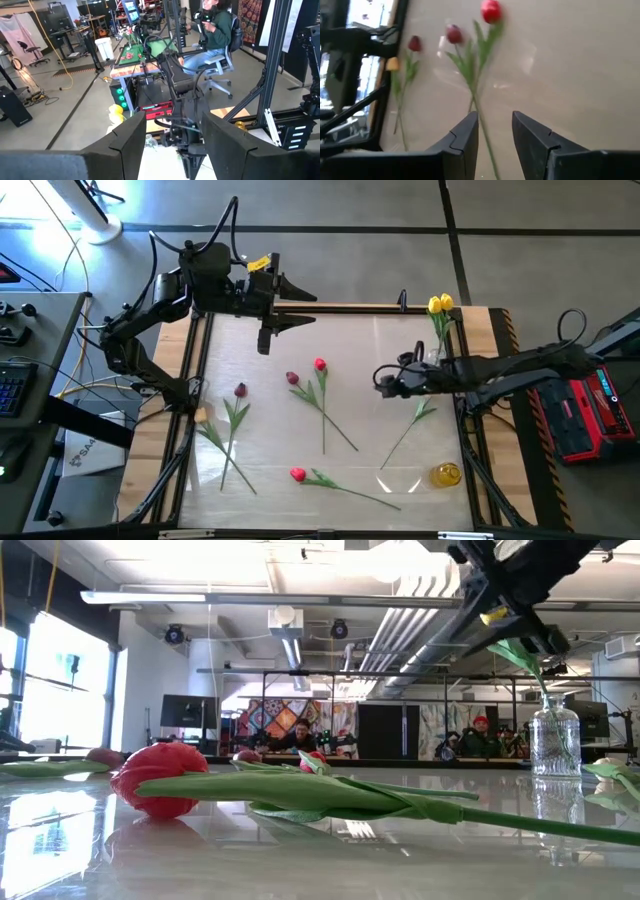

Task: Sort flowers into vase by color
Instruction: Put the left white tulip into the transparent vase

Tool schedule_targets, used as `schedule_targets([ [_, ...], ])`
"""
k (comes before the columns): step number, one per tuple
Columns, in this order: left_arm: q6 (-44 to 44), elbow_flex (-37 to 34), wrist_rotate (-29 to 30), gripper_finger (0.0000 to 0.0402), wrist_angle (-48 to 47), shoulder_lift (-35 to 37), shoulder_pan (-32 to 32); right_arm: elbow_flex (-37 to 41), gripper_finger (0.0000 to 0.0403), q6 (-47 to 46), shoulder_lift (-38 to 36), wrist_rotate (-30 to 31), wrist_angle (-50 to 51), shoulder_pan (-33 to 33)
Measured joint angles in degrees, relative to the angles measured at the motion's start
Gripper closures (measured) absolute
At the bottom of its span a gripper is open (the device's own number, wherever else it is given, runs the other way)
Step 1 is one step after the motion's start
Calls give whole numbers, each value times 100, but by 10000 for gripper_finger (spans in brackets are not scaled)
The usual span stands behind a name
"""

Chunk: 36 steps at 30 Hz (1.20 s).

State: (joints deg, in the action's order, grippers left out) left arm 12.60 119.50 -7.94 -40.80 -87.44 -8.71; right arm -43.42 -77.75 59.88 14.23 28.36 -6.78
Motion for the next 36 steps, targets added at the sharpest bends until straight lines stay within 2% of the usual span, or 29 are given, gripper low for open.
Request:
schedule_targets([
  [10, 2, 0, 2, 225, 7, 0, 0, 0, 295, -1021, 566, 184, 12, -354],
  [18, 0, 0, 2, 225, 13, 0, 0, 0, 295, -1580, 1083, 105, 10, -447],
  [25, -48, 1, 0, 225, 15, 1, 0, 0, 295, -1582, 1409, 220, -25, -459],
  [32, -45, 0, 0, 225, 51, 1, 0, 0, 295, -898, 1664, 181, -647, -447],
  [36, -52, 0, 0, 225, 182, -38, 18, 0, 295, -829, 1707, 178, -748, -448],
])
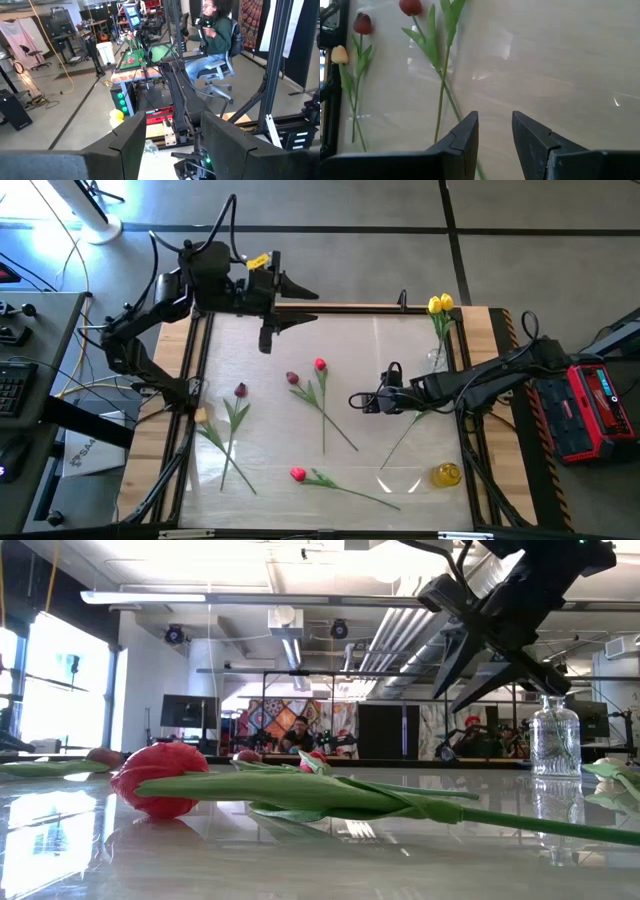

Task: Sort flowers into vase by color
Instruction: Put the left white tulip into the transparent vase

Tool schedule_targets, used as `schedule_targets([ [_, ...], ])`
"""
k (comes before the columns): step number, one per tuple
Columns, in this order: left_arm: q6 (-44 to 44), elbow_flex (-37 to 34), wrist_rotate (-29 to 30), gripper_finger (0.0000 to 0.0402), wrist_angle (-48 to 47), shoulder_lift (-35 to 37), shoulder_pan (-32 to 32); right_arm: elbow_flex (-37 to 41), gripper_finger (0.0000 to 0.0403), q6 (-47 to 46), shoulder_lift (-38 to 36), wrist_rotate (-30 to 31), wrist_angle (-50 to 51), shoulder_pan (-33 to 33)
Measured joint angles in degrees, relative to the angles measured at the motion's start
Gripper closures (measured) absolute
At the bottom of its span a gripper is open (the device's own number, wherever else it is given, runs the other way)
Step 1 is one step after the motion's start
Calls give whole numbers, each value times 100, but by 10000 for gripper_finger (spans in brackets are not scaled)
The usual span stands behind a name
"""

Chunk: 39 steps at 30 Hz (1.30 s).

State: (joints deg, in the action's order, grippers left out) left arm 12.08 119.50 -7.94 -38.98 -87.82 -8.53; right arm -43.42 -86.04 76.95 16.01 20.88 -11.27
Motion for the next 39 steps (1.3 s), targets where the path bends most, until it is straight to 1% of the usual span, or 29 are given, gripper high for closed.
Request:
schedule_targets([
  [4, 0, 0, 0, 225, 34, -52, 8, 0, 295, -34, -15, 0, -101, 0],
  [9, -457, 0, -9, 225, -86, -140, 6, 0, 295, 167, -17, -32, -936, -71],
  [11, -660, -4, -31, 225, -450, -150, 8, 0, 295, 362, -51, -59, -1338, -92],
  [14, -1284, -143, 15, 225, -952, -165, 45, 0, 295, 709, -133, -59, -1851, -107],
  [17, -1859, -318, 412, 225, -1812, -157, 67, 0, 295, 954, -279, 31, -2098, -116],
  [20, -2390, -554, 1191, 233, -2377, -93, 271, 0, 295, 1181, -452, 160, -2083, -116],
  [22, -2836, -827, 1550, 240, -2677, 22, 413, 0, 295, 1363, -546, 247, -2035, -85],
  [27, -4179, -1814, 1993, 256, -2768, 447, 822, 0, 295, 1829, -689, 244, -2013, 166],
  [30, -5159, -2502, 2343, 264, -2753, 796, 1115, 0, 295, 2118, -695, 83, -2026, 312],
  [32, -5887, -2975, 2450, 267, -2777, 994, 1319, 0, 295, 2261, -695, -133, -2024, 387],
  [35, -7130, -3675, 2413, 271, -2804, 1277, 1652, 0, 295, 2352, -695, -440, -2023, 450],
  [39, -8767, -4528, 1759, 275, -3066, 1473, 2146, 0, 295, 2354, -695, -632, -2023, 459],
])
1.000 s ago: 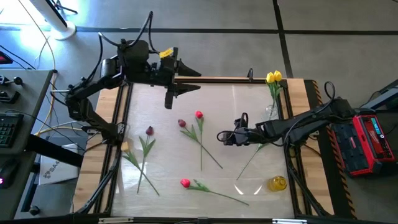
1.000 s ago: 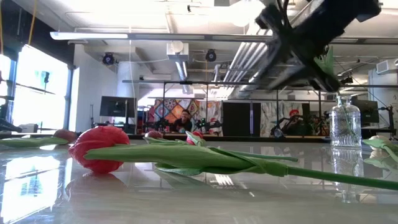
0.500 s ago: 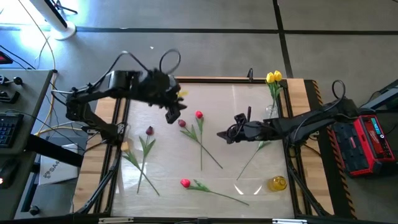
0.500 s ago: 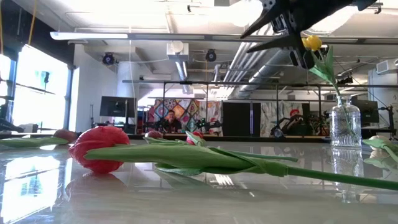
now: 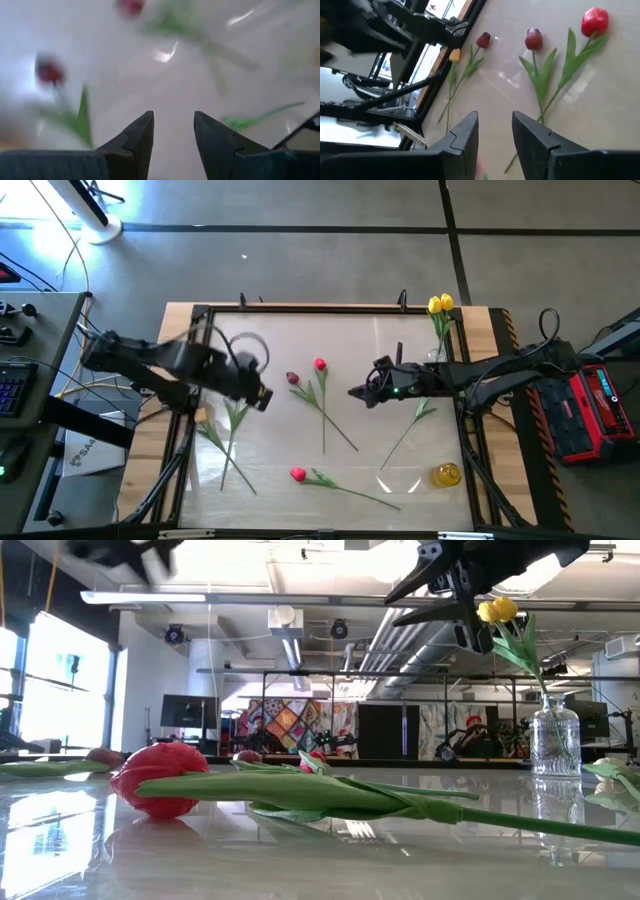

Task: Sort flowers into vase by color
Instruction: Put the left white tulip into the transparent vase

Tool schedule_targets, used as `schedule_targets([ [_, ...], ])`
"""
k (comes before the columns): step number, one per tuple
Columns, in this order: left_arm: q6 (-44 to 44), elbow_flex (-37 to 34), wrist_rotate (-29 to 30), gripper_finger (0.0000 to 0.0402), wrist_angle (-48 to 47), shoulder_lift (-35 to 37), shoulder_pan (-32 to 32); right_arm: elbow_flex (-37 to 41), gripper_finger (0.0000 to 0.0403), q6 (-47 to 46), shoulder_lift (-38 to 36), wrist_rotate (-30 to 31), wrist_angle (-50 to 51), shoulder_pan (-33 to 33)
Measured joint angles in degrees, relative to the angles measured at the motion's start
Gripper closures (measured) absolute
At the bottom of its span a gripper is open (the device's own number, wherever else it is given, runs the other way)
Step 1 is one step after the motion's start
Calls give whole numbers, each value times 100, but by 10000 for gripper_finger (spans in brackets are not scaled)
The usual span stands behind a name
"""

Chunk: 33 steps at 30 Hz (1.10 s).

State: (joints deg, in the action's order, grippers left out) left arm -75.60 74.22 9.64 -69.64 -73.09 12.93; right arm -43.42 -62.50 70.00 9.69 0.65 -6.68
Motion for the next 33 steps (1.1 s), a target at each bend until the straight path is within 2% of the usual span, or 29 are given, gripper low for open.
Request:
schedule_targets([
  [2, -757, -373, -204, 275, -16, -1, 294, 0, 295, 1, 0, -66, 6, 0],
  [6, -2190, -963, -221, 275, 6, 4, 959, 0, 295, 24, 0, -142, 106, -8],
  [15, -5042, -1801, -361, 271, 284, 4, 2074, 0, 295, 1, 0, -425, 633, -4],
  [22, -5390, -2225, -1180, 225, 651, -225, 2294, -2, 295, 151, 0, -525, 1066, -4],
  [27, -5388, -2499, -1385, 192, 718, -383, 2362, -2, 295, 229, 0, -600, 1175, -4],
  [33, -5389, -3037, -1710, 172, 1343, -394, 2307, -2, 295, 491, 0, -931, 1244, -4],
])
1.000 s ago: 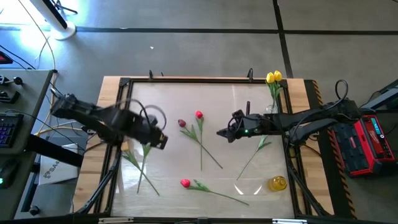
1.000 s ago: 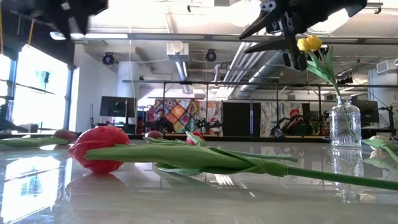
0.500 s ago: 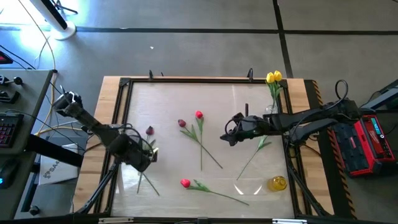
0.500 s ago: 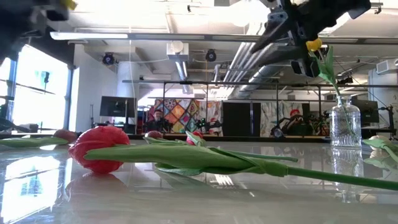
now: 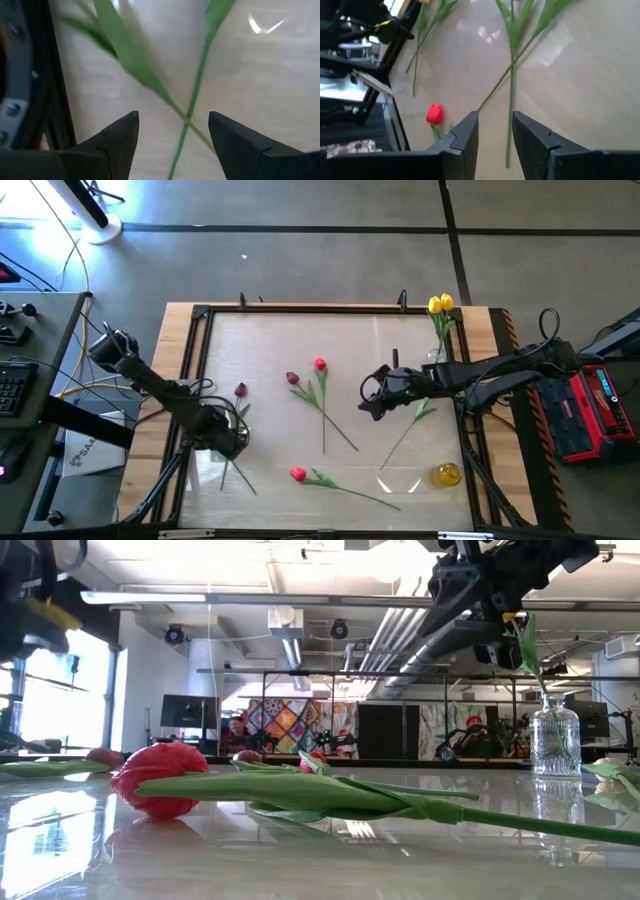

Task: Sort flowers into vase by color
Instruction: Put the left white tulip into the transparent vase

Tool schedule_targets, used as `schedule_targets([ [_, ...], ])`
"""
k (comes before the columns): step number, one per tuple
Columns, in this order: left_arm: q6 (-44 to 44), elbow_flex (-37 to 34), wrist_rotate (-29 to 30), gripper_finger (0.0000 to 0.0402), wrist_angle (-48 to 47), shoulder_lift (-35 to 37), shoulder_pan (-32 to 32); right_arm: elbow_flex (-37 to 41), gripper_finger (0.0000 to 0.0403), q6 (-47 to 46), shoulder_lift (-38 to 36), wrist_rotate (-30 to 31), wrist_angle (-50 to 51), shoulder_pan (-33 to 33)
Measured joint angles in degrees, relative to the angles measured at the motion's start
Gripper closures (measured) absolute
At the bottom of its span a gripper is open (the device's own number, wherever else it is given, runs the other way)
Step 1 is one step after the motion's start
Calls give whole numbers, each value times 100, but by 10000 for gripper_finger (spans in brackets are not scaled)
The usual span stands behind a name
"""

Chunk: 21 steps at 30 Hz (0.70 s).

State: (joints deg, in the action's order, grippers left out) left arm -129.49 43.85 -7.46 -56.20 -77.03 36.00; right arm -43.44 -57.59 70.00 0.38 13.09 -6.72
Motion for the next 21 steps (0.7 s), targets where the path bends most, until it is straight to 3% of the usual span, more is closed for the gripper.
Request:
schedule_targets([
  [11, 87, -911, -253, 172, 1414, 0, -179, 0, 295, 262, 0, -92, 381, -161],
  [21, 219, -1136, -167, 172, 1883, 11, -301, 0, 295, 221, 0, -190, 451, -168],
])
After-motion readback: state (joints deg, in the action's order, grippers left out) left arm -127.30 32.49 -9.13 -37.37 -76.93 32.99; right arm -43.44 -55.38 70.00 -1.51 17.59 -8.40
